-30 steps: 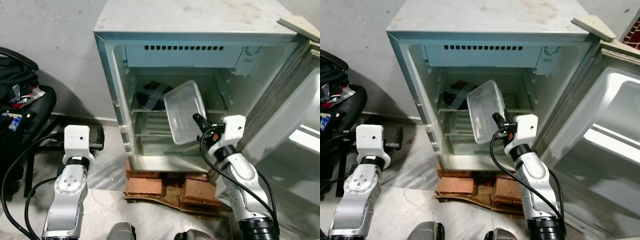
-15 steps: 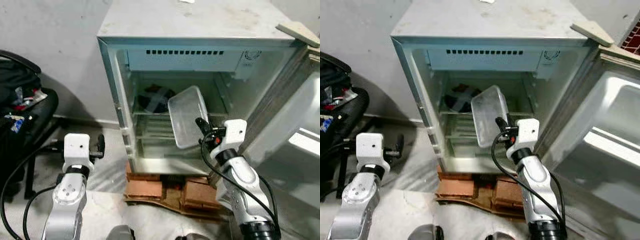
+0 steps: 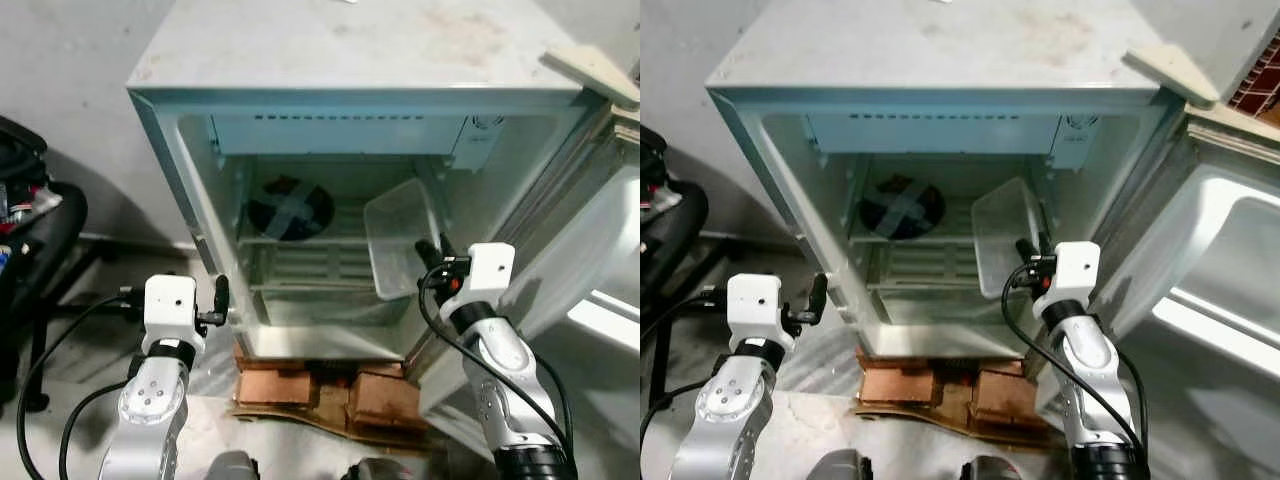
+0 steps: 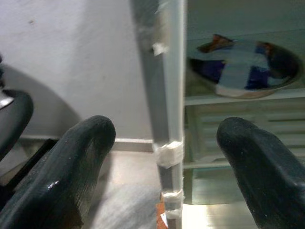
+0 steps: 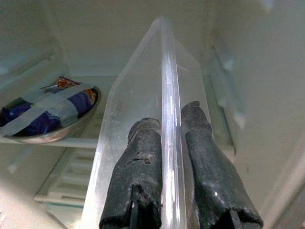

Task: Restocking fridge

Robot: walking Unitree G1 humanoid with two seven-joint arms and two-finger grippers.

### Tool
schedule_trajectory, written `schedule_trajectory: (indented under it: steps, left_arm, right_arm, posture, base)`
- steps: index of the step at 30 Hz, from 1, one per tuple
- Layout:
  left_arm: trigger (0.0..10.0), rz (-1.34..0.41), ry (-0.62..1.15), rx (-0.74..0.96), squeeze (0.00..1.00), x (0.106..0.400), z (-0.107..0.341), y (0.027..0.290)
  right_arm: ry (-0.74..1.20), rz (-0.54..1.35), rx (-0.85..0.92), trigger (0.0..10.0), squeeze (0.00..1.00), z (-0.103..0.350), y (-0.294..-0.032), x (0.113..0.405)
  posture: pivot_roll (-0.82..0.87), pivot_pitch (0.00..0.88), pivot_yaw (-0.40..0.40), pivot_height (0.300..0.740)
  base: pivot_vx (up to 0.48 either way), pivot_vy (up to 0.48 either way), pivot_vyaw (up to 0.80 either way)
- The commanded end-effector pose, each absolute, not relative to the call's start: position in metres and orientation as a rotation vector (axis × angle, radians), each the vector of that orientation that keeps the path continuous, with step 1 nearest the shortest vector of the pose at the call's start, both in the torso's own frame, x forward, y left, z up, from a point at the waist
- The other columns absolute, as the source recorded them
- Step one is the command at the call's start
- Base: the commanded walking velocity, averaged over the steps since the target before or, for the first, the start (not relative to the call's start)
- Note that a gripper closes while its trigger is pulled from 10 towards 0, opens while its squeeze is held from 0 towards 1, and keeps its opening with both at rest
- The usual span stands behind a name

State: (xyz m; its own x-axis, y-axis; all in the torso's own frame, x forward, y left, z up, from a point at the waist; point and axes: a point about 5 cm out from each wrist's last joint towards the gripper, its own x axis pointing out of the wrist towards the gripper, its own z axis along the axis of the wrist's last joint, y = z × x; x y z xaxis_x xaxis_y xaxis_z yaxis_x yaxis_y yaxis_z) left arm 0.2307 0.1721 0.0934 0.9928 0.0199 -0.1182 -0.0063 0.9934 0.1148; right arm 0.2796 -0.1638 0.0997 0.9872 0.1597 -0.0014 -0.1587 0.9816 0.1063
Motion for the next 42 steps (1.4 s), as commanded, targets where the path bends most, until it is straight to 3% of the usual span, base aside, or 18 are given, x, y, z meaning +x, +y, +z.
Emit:
schedule_trajectory:
  steps: [1,14,22,28,42]
  left_arm:
    - [10.0,0.049,0.135,0.134,0.00,0.226,0.092,0.183]
    - [10.0,0.058,0.138,0.130,0.00,0.214,0.099,0.182]
    - [10.0,0.075,0.135,0.144,0.00,0.205,0.108,0.188]
    - [10.0,0.069,0.158,0.148,0.00,0.193,0.111,0.190]
    - [10.0,0.028,0.175,0.164,0.00,0.187,0.123,0.184]
  right_arm:
    - [0.016,0.195,0.127,10.0,0.00,0.099,-0.152,0.281]
    - [0.051,0.194,0.116,10.0,0.00,0.094,-0.136,0.295]
    - [0.090,-0.026,0.178,10.0,0.00,0.094,-0.170,0.327]
    - [0.079,-0.100,0.193,10.0,0.00,0.102,-0.177,0.344]
    - [0.052,-0.043,0.268,10.0,0.00,0.134,-0.154,0.387]
  posture:
    - [0.14,0.123,-0.032,0.740]
    - [0.18,0.181,-0.044,0.740]
    - [0.25,0.246,-0.060,0.740]
    - [0.28,0.272,-0.060,0.740]
    - [0.38,0.346,-0.059,0.740]
  base:
    - [0.000,0.000,0.00]
    - [0.000,0.000,0.00]
    - [0.000,0.000,0.00]
    - [0.000,0.000,0.00]
    - [0.000,0.000,0.00]
